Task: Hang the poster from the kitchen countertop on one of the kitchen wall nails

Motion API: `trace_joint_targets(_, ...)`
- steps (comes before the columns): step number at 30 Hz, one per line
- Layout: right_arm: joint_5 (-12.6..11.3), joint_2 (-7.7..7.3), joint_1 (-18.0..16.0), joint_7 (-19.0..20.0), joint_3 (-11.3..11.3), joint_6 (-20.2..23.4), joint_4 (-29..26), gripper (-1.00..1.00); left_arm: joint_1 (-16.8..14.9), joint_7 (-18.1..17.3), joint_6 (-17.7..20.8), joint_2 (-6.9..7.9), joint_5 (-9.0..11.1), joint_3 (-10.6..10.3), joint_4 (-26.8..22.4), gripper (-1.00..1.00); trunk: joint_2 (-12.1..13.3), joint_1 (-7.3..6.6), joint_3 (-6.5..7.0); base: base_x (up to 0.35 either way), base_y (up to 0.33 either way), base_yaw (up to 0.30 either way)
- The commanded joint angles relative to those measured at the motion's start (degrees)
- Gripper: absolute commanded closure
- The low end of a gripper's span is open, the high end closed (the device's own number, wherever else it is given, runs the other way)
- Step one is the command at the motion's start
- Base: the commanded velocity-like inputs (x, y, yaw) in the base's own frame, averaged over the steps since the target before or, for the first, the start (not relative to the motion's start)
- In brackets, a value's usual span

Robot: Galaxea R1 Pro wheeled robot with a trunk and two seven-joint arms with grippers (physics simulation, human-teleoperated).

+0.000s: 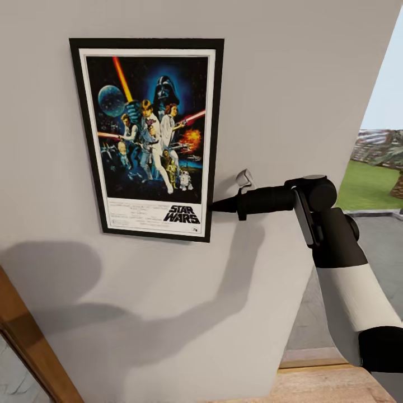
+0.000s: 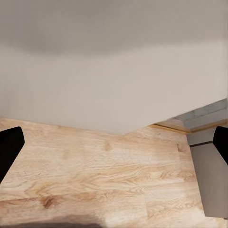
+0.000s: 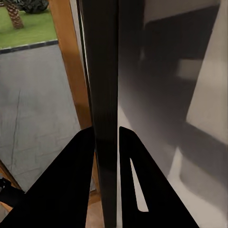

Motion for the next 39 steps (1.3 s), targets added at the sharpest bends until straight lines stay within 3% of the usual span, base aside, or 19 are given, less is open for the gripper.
trace_joint_targets(1,0.13,-0.02,-0.05,0.43,0.02,0.64,-0.01,1.0,-0.03,-0.1,-0.32,0.01,0.22,-0.28,0.05,-1.0,-0.08,0.03,-0.06,-0.01,0.0,0.0)
trace_joint_targets(39,0.05,0.1,-0.23,0.43,0.02,0.72,-0.89,1.0,-0.03,-0.02,-0.32,0.01,0.22,-0.28,0.05,-1.0,-0.08,0.03,-0.06,-0.001,0.012,0.0)
